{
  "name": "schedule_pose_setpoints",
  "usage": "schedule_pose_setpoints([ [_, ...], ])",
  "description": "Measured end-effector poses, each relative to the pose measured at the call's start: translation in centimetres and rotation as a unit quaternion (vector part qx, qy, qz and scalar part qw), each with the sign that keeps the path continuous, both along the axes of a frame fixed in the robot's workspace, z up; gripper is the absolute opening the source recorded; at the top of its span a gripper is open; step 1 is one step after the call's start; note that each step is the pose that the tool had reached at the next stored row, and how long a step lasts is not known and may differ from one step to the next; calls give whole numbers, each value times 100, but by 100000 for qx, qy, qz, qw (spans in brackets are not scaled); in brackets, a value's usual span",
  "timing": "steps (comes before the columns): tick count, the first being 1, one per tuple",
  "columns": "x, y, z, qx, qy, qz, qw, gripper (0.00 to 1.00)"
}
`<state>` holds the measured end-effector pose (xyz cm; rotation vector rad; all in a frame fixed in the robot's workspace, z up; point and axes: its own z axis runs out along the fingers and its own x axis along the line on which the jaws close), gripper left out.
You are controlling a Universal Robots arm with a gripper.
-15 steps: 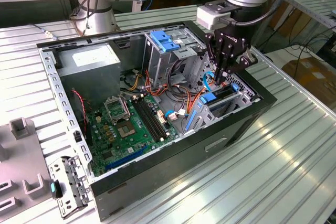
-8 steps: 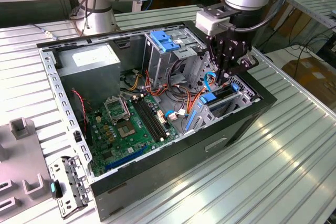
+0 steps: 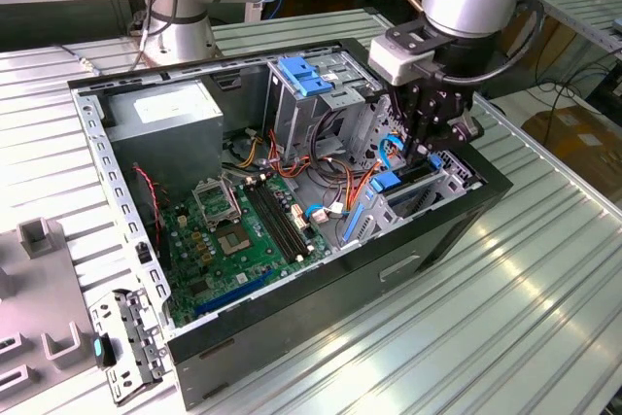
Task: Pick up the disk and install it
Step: 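Insert the second disk wire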
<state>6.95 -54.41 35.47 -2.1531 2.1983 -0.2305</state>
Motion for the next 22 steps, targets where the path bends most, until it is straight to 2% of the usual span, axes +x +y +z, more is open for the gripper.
schedule_pose_setpoints([
  [3,-8,-58,-5,1352,-314,1,99990,16],
  [5,-11,-78,-9,2281,-460,0,99973,16],
  [6,-12,-83,-11,2674,-500,-6,99963,16],
  [7,-12,-94,-15,3377,-537,-12,99942,16],
  [11,-12,-155,-27,5059,-607,-13,99870,16],
  [12,-12,-180,-33,5990,-616,-19,99819,16],
  [14,-12,-202,-37,6978,-620,-23,99754,16],
  [15,-12,-216,-41,7349,-629,-27,99728,16],
  [17,-13,-246,-48,7787,-640,-31,99694,16],
  [19,-13,-269,-54,8020,-643,-30,99676,16],
  [22,-13,-281,-62,8118,-643,-30,99668,16],
])
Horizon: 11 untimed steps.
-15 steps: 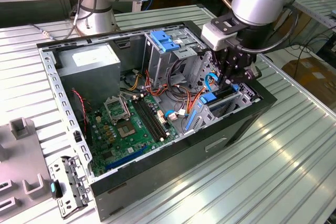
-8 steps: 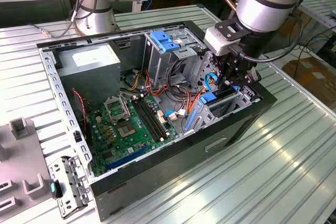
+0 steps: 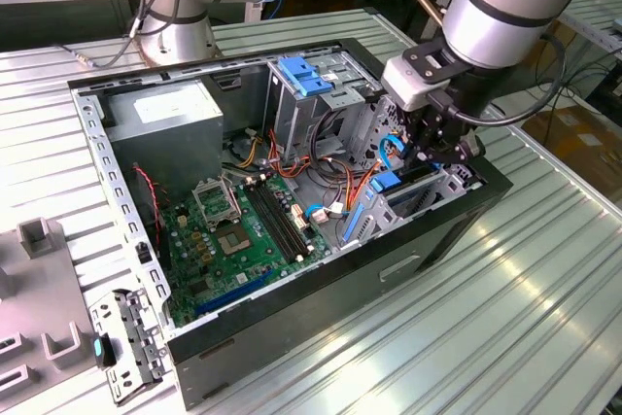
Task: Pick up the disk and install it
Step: 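Insert the second disk wire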
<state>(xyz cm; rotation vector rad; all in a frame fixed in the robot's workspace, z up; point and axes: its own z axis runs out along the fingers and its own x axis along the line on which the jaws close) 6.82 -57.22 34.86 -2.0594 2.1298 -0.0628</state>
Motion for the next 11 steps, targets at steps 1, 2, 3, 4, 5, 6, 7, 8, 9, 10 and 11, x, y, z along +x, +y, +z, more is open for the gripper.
schedule_pose_setpoints([
  [1,0,-8,-5,-3,2,0,100000,16],
  [2,0,-8,-7,-9,3,-1,100000,16],
  [3,0,-8,-10,-7,1,4,100000,16],
  [4,0,-9,-16,-2,1,0,100000,16],
  [5,0,-9,-20,-3,3,-1,100000,16],
  [6,0,-9,-25,-5,2,2,100000,16],
  [7,0,-9,-30,-5,2,1,100000,16],
  [8,0,-9,-34,-4,2,1,100000,16],
  [9,0,-9,-40,-12,2,0,100000,16],
  [10,0,-9,-46,-8,2,2,100000,16],
  [11,0,-9,-51,-12,3,1,100000,16],
])
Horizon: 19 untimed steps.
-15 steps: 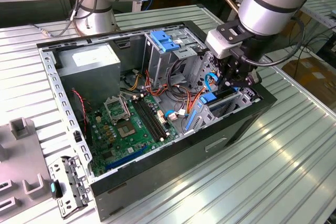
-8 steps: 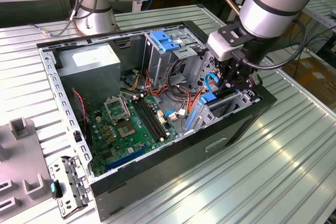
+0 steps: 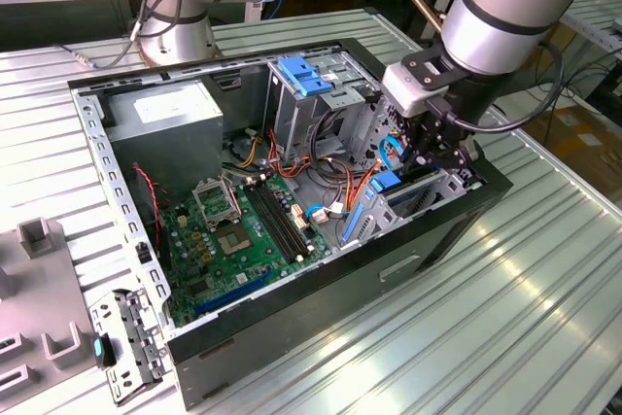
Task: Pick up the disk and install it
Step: 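Insert the second disk wire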
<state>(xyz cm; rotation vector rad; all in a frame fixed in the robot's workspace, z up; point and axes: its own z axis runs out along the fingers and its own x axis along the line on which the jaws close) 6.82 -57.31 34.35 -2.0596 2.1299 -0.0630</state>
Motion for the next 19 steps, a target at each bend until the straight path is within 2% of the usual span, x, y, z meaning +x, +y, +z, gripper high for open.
schedule_pose_setpoints([
  [5,0,-1,-53,-21,4,-2,100000,16],
  [11,0,-1,-57,38,-6,2,100000,17],
  [12,0,-1,-39,28,-3,5,100000,24],
  [17,0,-2,148,7,0,-2,100000,24],
  [19,0,-1,147,18,-1,-2,100000,24],
])
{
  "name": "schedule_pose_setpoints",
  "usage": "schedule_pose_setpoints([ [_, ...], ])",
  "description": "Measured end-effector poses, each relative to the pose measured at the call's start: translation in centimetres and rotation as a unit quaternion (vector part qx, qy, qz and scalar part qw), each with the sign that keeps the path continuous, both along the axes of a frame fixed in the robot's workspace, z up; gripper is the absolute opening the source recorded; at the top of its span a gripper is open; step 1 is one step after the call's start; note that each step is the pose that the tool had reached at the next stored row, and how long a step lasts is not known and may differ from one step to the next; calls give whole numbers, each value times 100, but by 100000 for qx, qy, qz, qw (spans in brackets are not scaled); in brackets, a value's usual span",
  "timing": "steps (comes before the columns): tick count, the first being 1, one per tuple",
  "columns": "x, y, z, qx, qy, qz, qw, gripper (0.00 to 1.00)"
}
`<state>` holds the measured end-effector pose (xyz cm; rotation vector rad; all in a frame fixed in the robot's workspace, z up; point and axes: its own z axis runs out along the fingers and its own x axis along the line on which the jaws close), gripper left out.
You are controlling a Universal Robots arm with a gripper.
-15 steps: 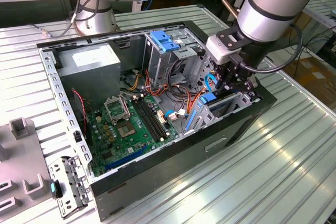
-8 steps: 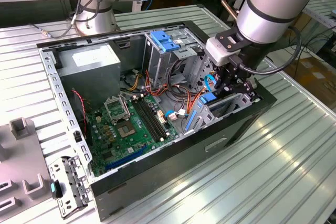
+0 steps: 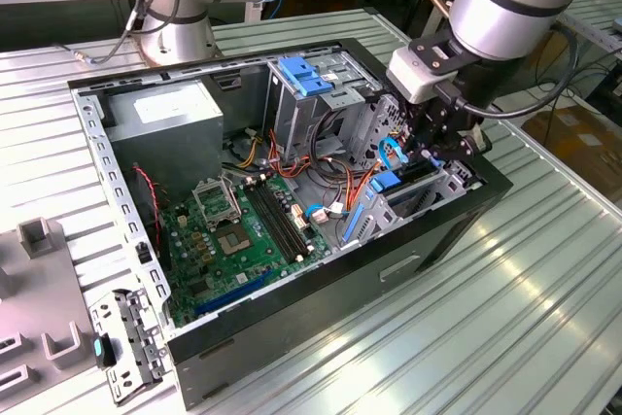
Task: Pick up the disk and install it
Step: 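Insert the second disk wire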
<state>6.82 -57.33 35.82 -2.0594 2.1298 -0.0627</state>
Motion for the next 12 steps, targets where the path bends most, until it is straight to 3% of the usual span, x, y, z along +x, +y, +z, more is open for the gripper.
schedule_pose_setpoints([
  [1,0,0,0,0,0,1,100000,22],
  [3,0,0,2,-9,0,-1,100000,11],
  [12,0,0,9,-9,0,1,100000,11],
])
